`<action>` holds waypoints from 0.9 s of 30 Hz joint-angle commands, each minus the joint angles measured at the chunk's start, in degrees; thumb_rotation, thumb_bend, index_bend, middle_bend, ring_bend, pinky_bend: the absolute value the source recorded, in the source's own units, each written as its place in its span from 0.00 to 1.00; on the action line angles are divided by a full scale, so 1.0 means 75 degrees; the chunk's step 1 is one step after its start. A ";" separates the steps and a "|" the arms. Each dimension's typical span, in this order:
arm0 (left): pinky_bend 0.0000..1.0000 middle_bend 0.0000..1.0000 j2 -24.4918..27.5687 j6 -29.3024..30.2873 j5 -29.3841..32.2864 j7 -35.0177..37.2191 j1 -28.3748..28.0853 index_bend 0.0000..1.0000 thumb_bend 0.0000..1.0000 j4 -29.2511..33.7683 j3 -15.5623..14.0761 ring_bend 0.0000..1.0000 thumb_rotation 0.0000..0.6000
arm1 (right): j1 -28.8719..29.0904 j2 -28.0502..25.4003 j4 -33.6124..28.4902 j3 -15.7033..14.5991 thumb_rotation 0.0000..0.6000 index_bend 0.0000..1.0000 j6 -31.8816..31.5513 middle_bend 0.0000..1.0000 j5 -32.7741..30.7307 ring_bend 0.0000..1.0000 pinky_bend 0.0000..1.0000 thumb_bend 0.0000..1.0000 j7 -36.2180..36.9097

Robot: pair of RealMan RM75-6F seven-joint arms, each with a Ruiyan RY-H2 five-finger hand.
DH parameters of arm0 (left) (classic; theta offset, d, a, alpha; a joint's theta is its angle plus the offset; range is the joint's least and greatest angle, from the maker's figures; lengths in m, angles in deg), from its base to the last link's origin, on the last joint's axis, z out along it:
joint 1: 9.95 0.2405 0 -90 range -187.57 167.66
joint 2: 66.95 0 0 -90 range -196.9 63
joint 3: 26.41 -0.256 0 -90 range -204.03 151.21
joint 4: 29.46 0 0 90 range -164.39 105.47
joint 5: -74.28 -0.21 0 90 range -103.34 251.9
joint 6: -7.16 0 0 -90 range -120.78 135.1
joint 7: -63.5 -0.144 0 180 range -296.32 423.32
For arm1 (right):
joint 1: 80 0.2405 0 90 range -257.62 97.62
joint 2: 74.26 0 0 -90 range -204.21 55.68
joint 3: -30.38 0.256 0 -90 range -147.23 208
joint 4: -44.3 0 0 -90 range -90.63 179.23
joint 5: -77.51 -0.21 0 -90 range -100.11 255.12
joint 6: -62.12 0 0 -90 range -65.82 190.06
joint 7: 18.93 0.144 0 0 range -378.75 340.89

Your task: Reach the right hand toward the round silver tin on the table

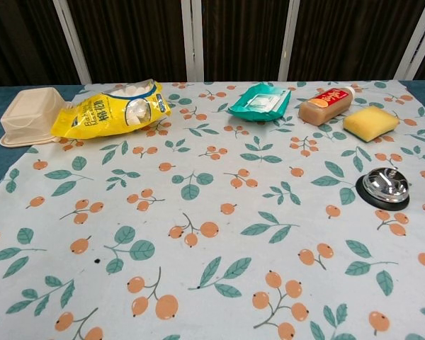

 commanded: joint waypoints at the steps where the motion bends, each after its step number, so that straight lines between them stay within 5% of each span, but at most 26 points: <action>1: 0.07 0.00 0.0000 -0.0042 0.0031 -0.0010 -0.0018 0.02 0.47 0.0000 0.0008 0.00 1.00 | 0.0519 0.0113 -0.0176 0.0295 1.00 0.09 0.0600 0.00 -0.0232 0.00 0.00 0.98 -0.0409; 14: 0.07 0.00 0.0023 -0.0131 0.0244 0.0004 -0.0051 0.02 0.47 -0.0001 0.0094 0.00 1.00 | 0.1954 0.1203 -0.0233 0.0738 1.00 0.10 0.2507 0.00 -0.1331 0.00 0.00 0.98 -0.1209; 27: 0.07 0.00 0.0074 -0.0174 0.0460 0.0060 -0.0038 0.03 0.47 0.0009 0.0152 0.00 1.00 | 0.2587 0.2678 0.1452 0.0733 1.00 0.10 0.2812 0.00 -0.1585 0.00 0.00 0.98 -0.0711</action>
